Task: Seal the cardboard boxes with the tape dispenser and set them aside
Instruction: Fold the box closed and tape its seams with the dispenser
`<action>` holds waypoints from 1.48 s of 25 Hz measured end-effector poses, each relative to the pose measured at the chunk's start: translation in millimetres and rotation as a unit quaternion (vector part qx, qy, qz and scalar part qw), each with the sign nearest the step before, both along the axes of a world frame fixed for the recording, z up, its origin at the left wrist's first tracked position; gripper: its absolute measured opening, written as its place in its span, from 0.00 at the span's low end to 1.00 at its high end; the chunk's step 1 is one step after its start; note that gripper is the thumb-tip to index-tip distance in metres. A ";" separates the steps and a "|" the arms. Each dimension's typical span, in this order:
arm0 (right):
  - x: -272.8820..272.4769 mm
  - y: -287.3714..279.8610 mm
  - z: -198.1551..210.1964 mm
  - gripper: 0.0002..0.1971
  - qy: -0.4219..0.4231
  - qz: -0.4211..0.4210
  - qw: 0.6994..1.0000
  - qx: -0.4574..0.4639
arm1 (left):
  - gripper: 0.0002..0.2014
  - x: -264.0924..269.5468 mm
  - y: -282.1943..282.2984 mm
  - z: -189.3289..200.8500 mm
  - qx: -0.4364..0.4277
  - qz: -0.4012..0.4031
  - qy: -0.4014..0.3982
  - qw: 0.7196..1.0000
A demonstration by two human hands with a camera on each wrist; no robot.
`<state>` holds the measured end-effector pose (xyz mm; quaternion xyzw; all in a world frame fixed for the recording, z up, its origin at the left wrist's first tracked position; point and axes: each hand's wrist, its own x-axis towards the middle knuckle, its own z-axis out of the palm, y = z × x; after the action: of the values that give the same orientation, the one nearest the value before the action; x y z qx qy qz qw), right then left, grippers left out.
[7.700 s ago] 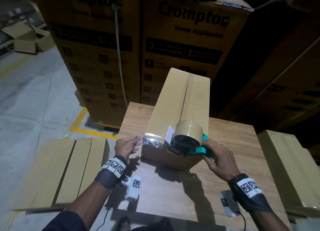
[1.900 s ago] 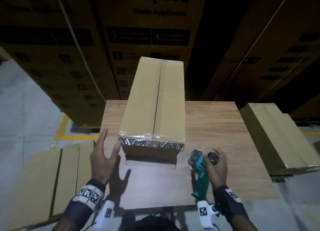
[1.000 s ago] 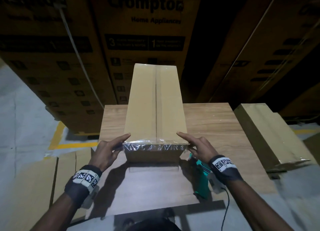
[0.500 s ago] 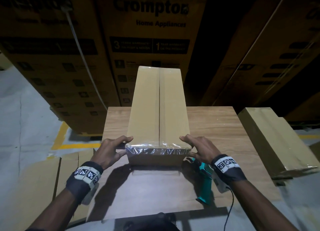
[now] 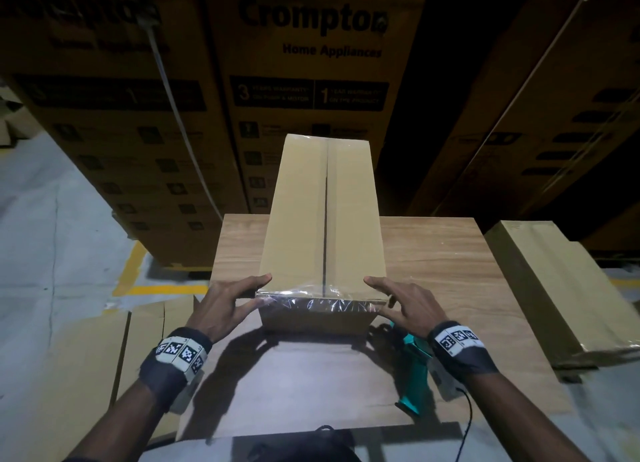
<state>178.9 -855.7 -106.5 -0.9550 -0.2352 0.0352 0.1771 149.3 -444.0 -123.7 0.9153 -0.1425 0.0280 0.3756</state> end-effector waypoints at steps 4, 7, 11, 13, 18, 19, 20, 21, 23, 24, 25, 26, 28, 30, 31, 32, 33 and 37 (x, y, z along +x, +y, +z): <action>-22.2 8.2 8.8 0.38 -0.093 -0.015 0.993 -0.065 | 0.25 -22.3 -20.5 7.5 0.186 0.036 -0.146 0.971; -35.4 33.0 24.5 0.30 -0.126 0.013 0.992 -0.017 | 0.25 -31.9 -54.0 18.1 0.187 -0.048 -0.144 0.971; -19.9 83.5 37.5 0.13 -0.052 -0.024 0.994 0.089 | 0.18 -18.0 -95.8 32.3 0.106 -0.077 -0.080 0.988; -10.1 98.1 36.5 0.10 0.007 -0.039 0.997 0.072 | 0.12 -8.0 -103.9 43.2 0.086 -0.055 -0.039 0.994; -5.0 105.2 35.0 0.09 0.018 -0.020 1.000 -0.004 | 0.07 10.3 -109.6 65.3 0.129 -0.089 0.038 0.987; -5.0 106.1 35.7 0.09 0.015 -0.017 0.999 -0.027 | 0.06 14.3 -113.5 69.5 0.135 -0.087 0.057 0.985; -5.1 108.0 37.9 0.09 0.012 -0.016 0.999 -0.047 | 0.06 18.4 -117.4 73.1 0.152 -0.083 0.078 0.982; -4.2 110.1 40.0 0.08 0.008 -0.016 0.998 -0.063 | 0.06 22.4 -122.0 76.3 0.176 -0.081 0.093 0.977; -0.4 113.4 43.6 0.08 0.004 -0.015 0.997 -0.077 | 0.06 30.8 -129.4 78.8 0.210 -0.080 0.110 0.968; 0.9 115.6 45.1 0.08 0.011 -0.014 0.996 -0.082 | 0.06 34.4 -131.7 78.2 0.220 -0.082 0.115 0.965; 1.7 117.8 45.4 0.09 0.018 -0.014 0.996 -0.088 | 0.07 37.4 -134.3 76.7 0.223 -0.083 0.120 0.964; 2.1 119.5 45.1 0.09 0.023 -0.015 0.996 -0.091 | 0.08 39.8 -136.4 73.7 0.220 -0.081 0.126 0.964; 2.8 120.8 43.6 0.11 0.026 -0.024 0.997 -0.072 | 0.09 40.7 -138.3 67.1 0.196 -0.071 0.137 0.968; 3.8 117.5 41.7 0.14 0.020 -0.020 0.998 -0.061 | 0.10 35.5 -135.9 61.8 0.169 -0.059 0.130 0.975; 4.0 112.5 40.4 0.15 0.019 -0.009 0.997 -0.070 | 0.10 31.1 -131.7 58.8 0.162 -0.055 0.118 0.978; 4.2 104.6 39.9 0.15 0.023 0.000 0.997 -0.076 | 0.11 27.5 -124.4 55.6 0.155 -0.050 0.109 0.981; 4.6 93.6 39.3 0.15 0.029 0.005 0.997 -0.077 | 0.12 24.5 -114.8 53.4 0.148 -0.045 0.104 0.983; 5.1 37.3 31.9 0.18 0.036 -0.003 0.995 -0.088 | 0.17 17.4 -62.8 47.5 0.171 -0.038 0.064 0.983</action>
<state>184.0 -818.5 -74.6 -0.9657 -0.2219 0.0892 0.1009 166.7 -506.8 -76.2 0.9599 -0.1554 -0.0693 0.2229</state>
